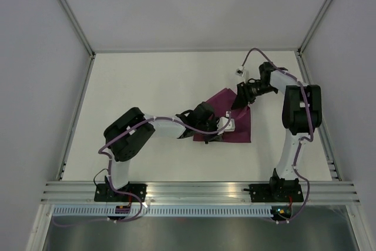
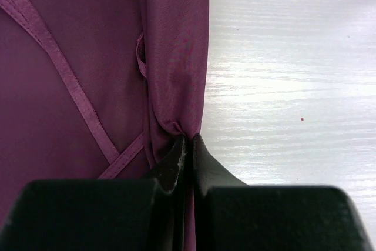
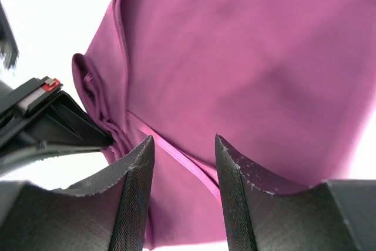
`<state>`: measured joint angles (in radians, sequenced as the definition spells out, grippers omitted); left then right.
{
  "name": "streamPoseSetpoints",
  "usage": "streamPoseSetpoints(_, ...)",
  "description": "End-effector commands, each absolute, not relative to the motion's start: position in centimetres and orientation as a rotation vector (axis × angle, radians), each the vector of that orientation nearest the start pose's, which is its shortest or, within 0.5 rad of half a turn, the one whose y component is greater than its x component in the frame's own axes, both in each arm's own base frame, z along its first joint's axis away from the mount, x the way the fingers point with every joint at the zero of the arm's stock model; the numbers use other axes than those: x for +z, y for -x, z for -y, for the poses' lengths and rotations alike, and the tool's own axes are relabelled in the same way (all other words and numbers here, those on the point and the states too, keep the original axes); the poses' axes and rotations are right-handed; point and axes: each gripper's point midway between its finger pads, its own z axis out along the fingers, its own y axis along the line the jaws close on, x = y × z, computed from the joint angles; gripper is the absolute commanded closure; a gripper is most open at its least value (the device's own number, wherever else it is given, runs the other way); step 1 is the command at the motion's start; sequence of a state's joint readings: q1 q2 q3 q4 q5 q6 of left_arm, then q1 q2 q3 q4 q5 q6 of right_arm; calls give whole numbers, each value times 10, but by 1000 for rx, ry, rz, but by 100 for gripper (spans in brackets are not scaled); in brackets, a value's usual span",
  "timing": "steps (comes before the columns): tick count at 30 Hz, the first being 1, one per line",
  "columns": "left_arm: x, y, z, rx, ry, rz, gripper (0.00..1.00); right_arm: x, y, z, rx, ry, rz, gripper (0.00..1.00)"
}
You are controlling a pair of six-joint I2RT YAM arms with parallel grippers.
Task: Fold the napkin, place the utensils inside, and roll it up
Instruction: Roll the napkin at the center of the board.
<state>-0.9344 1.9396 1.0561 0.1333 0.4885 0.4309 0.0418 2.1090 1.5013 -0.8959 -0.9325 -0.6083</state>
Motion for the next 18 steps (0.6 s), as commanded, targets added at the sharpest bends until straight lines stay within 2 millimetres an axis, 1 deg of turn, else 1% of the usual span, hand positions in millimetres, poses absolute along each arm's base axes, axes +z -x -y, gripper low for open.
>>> streamPoseSetpoints(1,-48,-155,357,-1051,-1741,-2116,98,90,-389,-119,1156,772,-2220,49)
streamPoseSetpoints(2,-48,-157,356,-1075,-1716,-2147,98,95,-390,-110,1129,769,-2199,48)
streamPoseSetpoints(3,-50,-158,358,-1099,-1707,-2172,98,107,-388,-106,1085,808,-2150,49)
streamPoseSetpoints(4,-48,-156,358,-1139,-1696,-2187,98,104,-379,-103,1074,813,-2148,49)
streamPoseSetpoints(5,-48,-157,356,-1168,-1677,-2211,98,107,-376,-100,1046,836,-2122,49)
streamPoseSetpoints(6,-46,-157,357,-1195,-1660,-2224,98,121,-370,-95,987,867,-2080,49)
streamPoseSetpoints(7,-47,-154,356,-1243,-1651,-2237,98,115,-356,-95,963,940,-2047,48)
streamPoseSetpoints(8,-47,-155,355,-1263,-1623,-2263,98,116,-345,-96,951,974,-2026,47)
streamPoseSetpoints(9,-46,-158,356,-1280,-1608,-2271,98,129,-337,-96,885,1025,-1977,46)
streamPoseSetpoints(10,-48,-154,355,-1325,-1594,-2296,98,118,-323,-97,867,1075,-1965,45)
streamPoseSetpoints(11,-46,-158,356,-1350,-1568,-2315,98,118,-313,-102,839,1134,-1937,45)
streamPoseSetpoints(12,-47,-158,355,-1372,-1555,-2331,98,127,-305,-104,781,1184,-1889,45)
streamPoseSetpoints(13,-46,-158,356,-1388,-1544,-2340,98,113,-290,-105,760,1219,-1910,44)
streamPoseSetpoints(14,-50,-159,354,-1396,-1524,-2373,98,113,-288,-111,712,1269,-1863,43)
streamPoseSetpoints(15,-49,-162,355,-1410,-1509,-2389,98,120,-284,-112,654,1293,-1823,42)
streamPoseSetpoints(16,-48,-163,356,-1431,-1495,-2398,98,106,-274,-116,627,1329,-1826,41)
streamPoseSetpoints(17,-50,-165,356,-1448,-1464,-2430,98,109,-265,-126,604,1378,-1780,40)
streamPoseSetpoints(18,-49,-166,356,-1460,-1451,-2442,98,105,-260,-129,585,1401,-1780,39)
